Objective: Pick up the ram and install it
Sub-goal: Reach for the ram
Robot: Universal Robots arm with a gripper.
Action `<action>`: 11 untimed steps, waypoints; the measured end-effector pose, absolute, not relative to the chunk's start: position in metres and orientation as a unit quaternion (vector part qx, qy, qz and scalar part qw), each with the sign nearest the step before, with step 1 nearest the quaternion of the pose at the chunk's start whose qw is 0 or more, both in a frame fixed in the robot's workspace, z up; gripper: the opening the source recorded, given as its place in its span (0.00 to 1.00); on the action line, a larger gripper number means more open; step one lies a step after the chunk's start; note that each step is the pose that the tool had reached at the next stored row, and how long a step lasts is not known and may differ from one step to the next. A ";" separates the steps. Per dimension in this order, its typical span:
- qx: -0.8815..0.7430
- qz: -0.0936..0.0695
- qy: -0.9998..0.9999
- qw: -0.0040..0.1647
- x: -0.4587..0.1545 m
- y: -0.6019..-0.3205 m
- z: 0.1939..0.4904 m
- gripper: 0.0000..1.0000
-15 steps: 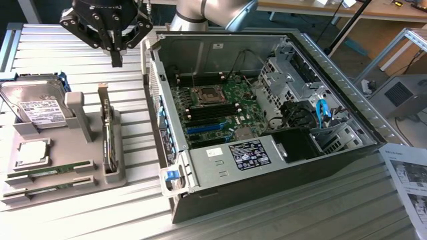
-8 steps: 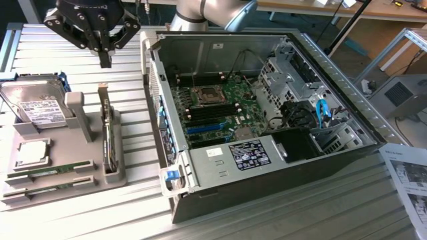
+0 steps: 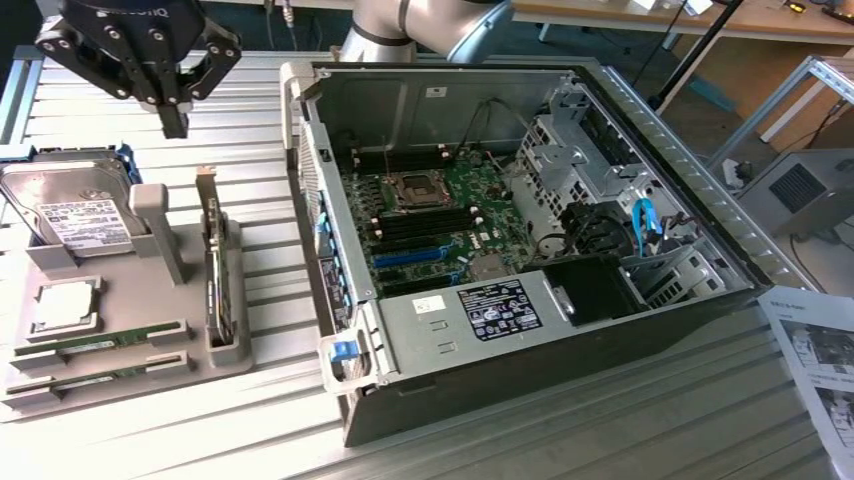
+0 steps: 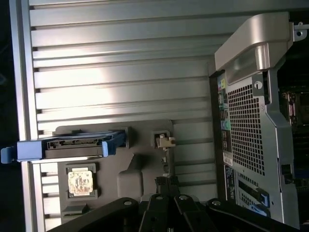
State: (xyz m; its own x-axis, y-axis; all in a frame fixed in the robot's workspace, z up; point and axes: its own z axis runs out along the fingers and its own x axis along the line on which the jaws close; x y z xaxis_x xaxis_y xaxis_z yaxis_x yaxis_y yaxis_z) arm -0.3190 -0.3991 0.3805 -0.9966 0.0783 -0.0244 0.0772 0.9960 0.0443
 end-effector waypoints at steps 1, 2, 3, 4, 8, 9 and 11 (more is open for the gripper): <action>0.039 0.022 0.999 0.013 -0.322 -0.399 0.380 0.11; 0.039 0.022 0.999 0.013 -0.325 -0.399 0.380 0.11; 0.039 0.022 0.999 0.013 -0.328 -0.399 0.380 0.11; 0.039 0.022 0.999 0.013 -0.331 -0.399 0.380 0.11; 0.040 0.022 0.999 0.013 -0.350 -0.399 0.379 0.11; 0.040 0.022 0.999 0.013 -0.355 -0.399 0.379 0.11; 0.040 0.022 0.999 0.013 -0.366 -0.399 0.379 0.11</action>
State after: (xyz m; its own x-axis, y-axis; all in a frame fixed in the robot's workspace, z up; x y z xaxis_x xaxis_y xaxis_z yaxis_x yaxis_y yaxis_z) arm -0.3659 -0.3991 0.3787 -0.9964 0.0806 -0.0245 0.0795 0.9959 0.0443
